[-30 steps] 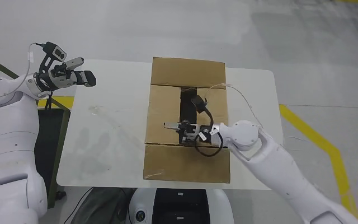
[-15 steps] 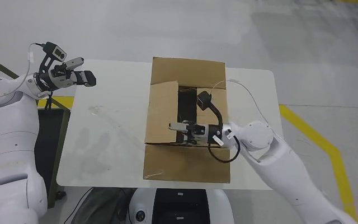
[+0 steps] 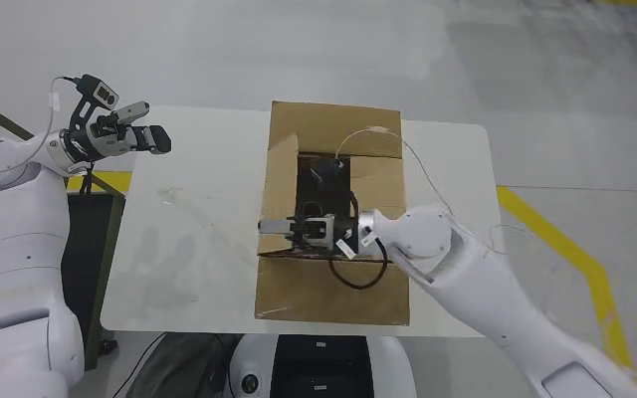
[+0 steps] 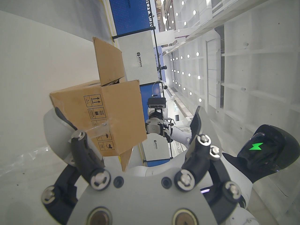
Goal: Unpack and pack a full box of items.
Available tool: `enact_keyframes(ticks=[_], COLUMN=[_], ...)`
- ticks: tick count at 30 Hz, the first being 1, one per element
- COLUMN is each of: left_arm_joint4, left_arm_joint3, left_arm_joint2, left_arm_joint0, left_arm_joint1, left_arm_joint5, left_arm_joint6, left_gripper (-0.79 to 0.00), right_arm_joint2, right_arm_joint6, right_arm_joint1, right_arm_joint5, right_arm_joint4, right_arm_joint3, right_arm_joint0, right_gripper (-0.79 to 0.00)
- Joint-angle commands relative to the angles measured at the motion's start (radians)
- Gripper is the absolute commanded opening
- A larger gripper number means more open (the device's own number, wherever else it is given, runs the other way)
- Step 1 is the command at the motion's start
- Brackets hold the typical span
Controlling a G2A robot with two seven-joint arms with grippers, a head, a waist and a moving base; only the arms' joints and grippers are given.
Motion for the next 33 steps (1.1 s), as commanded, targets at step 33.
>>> enact_keyframes(ticks=[33], left_arm_joint4=[-0.121], left_arm_joint3=[-0.148], left_arm_joint2=[-0.033], left_arm_joint0=[0.061], left_arm_joint1=[0.006], left_arm_joint5=[0.031], left_arm_joint6=[0.123], left_gripper=[0.000], right_arm_joint2=[-0.261], right_arm_joint6=[-0.006], right_arm_joint1=[-0.224], right_arm_joint5=[0.040], right_arm_joint4=[-0.035], right_arm_joint3=[0.229], right_arm_joint0=[0.221], right_gripper=[0.000])
